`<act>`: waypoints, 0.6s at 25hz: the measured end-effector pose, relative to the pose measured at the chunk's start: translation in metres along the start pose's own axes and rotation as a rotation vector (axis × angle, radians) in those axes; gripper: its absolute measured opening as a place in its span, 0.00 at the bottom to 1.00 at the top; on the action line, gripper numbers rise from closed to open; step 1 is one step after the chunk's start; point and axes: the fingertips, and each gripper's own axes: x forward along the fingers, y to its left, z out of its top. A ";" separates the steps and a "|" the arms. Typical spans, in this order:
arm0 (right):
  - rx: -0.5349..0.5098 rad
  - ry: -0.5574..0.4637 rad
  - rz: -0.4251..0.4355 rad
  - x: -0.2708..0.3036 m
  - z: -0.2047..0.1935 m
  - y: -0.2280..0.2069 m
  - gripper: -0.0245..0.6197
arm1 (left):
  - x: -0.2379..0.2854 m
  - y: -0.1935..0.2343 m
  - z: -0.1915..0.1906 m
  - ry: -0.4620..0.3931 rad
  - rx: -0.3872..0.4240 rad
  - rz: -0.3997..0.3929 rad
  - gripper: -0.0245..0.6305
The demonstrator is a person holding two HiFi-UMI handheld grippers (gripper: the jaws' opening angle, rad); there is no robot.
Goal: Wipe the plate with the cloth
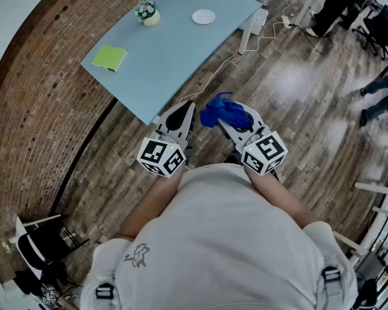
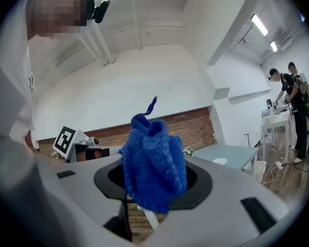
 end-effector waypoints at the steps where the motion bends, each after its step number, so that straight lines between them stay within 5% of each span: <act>1: -0.001 0.000 -0.001 0.000 -0.002 0.000 0.29 | -0.001 0.000 -0.002 0.000 -0.002 0.000 0.05; 15: 0.047 0.017 0.023 0.008 -0.014 -0.025 0.29 | 0.020 0.009 -0.021 0.016 -0.030 -0.010 0.05</act>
